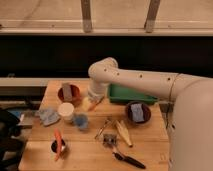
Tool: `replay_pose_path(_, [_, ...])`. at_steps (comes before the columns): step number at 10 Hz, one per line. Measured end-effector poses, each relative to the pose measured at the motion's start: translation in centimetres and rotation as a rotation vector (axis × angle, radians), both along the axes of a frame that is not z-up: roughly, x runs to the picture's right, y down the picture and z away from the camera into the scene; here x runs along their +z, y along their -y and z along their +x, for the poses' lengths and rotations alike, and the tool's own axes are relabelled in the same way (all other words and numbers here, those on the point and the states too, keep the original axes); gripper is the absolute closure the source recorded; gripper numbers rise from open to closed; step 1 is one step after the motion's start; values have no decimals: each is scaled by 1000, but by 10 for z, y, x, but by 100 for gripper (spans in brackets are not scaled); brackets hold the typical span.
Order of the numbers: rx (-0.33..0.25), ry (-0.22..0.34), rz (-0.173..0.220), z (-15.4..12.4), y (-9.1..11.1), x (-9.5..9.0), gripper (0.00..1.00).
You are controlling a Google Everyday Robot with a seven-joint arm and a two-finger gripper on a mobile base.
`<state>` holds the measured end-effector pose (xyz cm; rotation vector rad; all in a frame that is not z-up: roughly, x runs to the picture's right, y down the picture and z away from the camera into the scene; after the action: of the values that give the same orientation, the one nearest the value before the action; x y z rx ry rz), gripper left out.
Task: Place apple in plastic cup
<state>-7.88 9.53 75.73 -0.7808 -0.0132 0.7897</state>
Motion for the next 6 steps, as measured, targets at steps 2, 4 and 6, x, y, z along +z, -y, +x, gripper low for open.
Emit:
replay_pose_path(2, [-60,38,-14,-26,-27,-19,100])
replay_pose_path(4, [-123,72,-34,-54,-50,-30,98])
replay_pose_path(6, [-145,71,-44,-63,-60,-32,79])
